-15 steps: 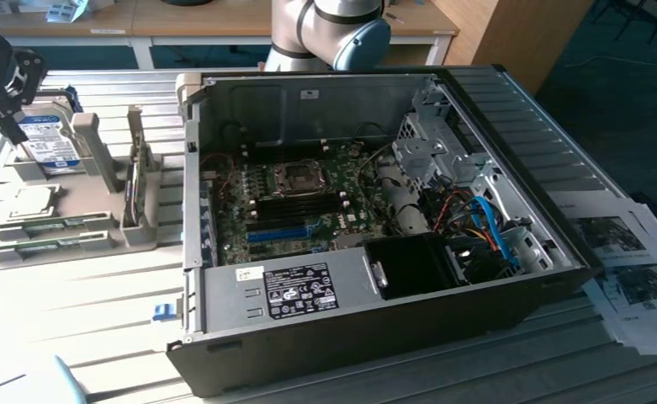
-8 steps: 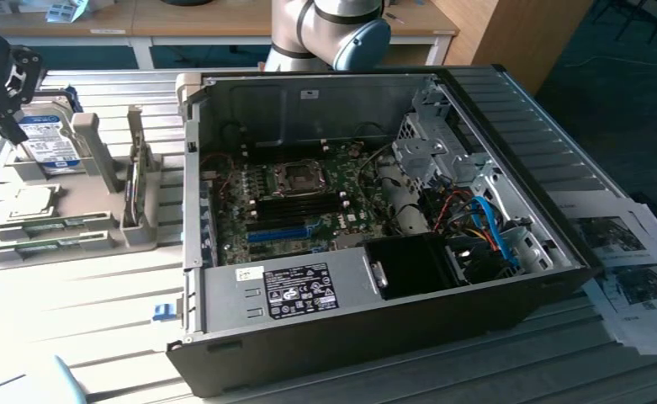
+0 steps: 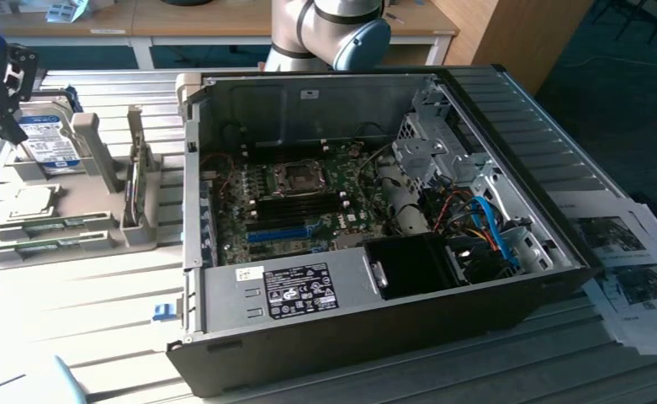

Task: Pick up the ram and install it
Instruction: 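Pick up the ram and move it above insertion slot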

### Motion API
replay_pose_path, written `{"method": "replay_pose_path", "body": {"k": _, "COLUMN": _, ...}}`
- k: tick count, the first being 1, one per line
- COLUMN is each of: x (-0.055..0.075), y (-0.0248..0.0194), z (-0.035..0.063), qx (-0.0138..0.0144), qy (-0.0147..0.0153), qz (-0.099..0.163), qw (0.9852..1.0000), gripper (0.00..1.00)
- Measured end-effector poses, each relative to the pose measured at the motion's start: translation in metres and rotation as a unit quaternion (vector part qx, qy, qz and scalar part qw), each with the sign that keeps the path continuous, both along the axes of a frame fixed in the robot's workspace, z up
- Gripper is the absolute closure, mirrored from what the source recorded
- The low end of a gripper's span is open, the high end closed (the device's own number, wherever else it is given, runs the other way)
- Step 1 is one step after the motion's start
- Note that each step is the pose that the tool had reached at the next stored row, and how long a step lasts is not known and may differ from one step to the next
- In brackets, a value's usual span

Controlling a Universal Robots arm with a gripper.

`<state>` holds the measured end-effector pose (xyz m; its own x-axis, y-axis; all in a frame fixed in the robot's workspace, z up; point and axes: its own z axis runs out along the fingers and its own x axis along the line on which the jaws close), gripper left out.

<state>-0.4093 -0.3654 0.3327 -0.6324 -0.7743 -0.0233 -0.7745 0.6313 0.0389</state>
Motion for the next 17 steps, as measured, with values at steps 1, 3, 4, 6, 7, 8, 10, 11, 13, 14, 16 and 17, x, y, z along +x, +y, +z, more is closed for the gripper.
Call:
{"method": "replay_pose_path", "body": {"k": 1, "x": 0.0000, "y": 0.0000, "z": 0.0000, "qx": 0.0000, "qy": 0.0000, "qz": 0.007, "qw": 1.0000, "gripper": 0.90}}
{"method": "replay_pose_path", "body": {"k": 3, "x": 0.0000, "y": 0.0000, "z": 0.0000, "qx": 0.0000, "qy": 0.0000, "qz": 0.023, "qw": 0.9997, "gripper": 0.90}}
{"method": "replay_pose_path", "body": {"k": 4, "x": 0.0000, "y": 0.0000, "z": 0.0000, "qx": 0.0000, "qy": 0.0000, "qz": 0.032, "qw": 0.9995, "gripper": 0.90}}
{"method": "replay_pose_path", "body": {"k": 6, "x": 0.0000, "y": 0.0000, "z": 0.0000, "qx": 0.0000, "qy": -0.0003, "qz": 0.047, "qw": 0.9989, "gripper": 0.90}}
{"method": "replay_pose_path", "body": {"k": 7, "x": 0.0000, "y": 0.0000, "z": 0.0000, "qx": 0.0000, "qy": -0.0008, "qz": 0.053, "qw": 0.9986, "gripper": 0.90}}
{"method": "replay_pose_path", "body": {"k": 8, "x": 0.0001, "y": 0.0000, "z": 0.0000, "qx": 0.0001, "qy": -0.0014, "qz": 0.059, "qw": 0.9983, "gripper": 0.90}}
{"method": "replay_pose_path", "body": {"k": 10, "x": 0.0001, "y": -0.0001, "z": 0.0001, "qx": 0.0004, "qy": -0.0031, "qz": 0.068, "qw": 0.9977, "gripper": 0.90}}
{"method": "replay_pose_path", "body": {"k": 11, "x": 0.0000, "y": -0.0002, "z": 0.0000, "qx": 0.0007, "qy": -0.0040, "qz": 0.071, "qw": 0.9975, "gripper": 0.90}}
{"method": "replay_pose_path", "body": {"k": 13, "x": 0.0000, "y": -0.0004, "z": 0.0000, "qx": 0.0015, "qy": -0.0058, "qz": 0.076, "qw": 0.9971, "gripper": 0.90}}
{"method": "replay_pose_path", "body": {"k": 14, "x": 0.0000, "y": -0.0005, "z": 0.0001, "qx": 0.0019, "qy": -0.0065, "qz": 0.078, "qw": 0.9970, "gripper": 0.90}}
{"method": "replay_pose_path", "body": {"k": 16, "x": 0.0000, "y": -0.0007, "z": 0.0001, "qx": 0.0029, "qy": -0.0080, "qz": 0.080, "qw": 0.9967, "gripper": 0.90}}
{"method": "replay_pose_path", "body": {"k": 17, "x": 0.0000, "y": -0.0008, "z": 0.0001, "qx": 0.0035, "qy": -0.0086, "qz": 0.082, "qw": 0.9966, "gripper": 0.90}}
